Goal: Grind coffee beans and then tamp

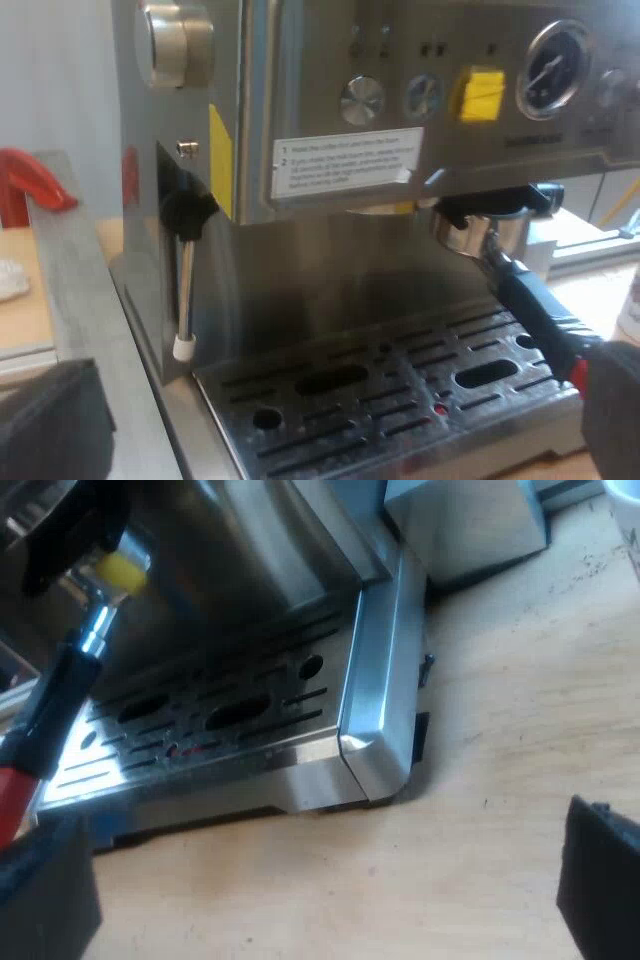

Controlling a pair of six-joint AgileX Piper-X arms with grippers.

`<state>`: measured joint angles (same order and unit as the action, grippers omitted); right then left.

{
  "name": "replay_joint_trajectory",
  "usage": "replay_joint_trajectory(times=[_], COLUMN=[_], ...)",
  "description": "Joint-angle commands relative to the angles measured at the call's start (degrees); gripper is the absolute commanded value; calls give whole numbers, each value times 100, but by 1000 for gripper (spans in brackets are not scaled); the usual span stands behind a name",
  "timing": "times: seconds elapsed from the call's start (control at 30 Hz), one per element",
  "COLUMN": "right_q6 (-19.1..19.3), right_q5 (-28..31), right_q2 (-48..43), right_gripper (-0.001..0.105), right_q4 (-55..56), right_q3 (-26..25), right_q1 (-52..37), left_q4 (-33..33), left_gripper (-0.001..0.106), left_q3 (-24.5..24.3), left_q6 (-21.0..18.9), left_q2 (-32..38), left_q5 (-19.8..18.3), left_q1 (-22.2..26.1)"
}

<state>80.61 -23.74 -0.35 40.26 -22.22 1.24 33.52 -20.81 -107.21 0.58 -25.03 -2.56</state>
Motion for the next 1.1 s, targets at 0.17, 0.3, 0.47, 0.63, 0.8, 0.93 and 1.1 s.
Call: replay_joint_trajectory(times=[0.17,0.3,0.47,0.63,0.8,0.93,1.1], right_q6=[1137,1720,2014,2338,2479,2598,2232], right_q5=[-53,-21,40,230,320,637,1518], right_q2=[319,696,1132,1744,2043,2734,3168], right_gripper=[78,78,78,78,78,77,64], right_q4=[713,1149,1301,1731,1733,1356,601], right_q3=[-712,-1224,-1624,-1984,-2050,-2030,-2032], right_q1=[-41,69,639,1487,1910,3323,4555], left_q4=[851,1224,1487,2033,2042,2016,2019], left_gripper=[64,72,72,72,72,72,72], left_q3=[-574,-892,-1165,-1446,-1475,-1475,-1401], left_q6=[379,386,504,917,1073,1456,1617], left_q2=[-118,-369,-718,-1291,-1754,-2036,-2083], left_q5=[-129,-138,-132,-103,-87,-97,-97], left_q1=[10,10,-235,-744,-1124,-1471,-1659])
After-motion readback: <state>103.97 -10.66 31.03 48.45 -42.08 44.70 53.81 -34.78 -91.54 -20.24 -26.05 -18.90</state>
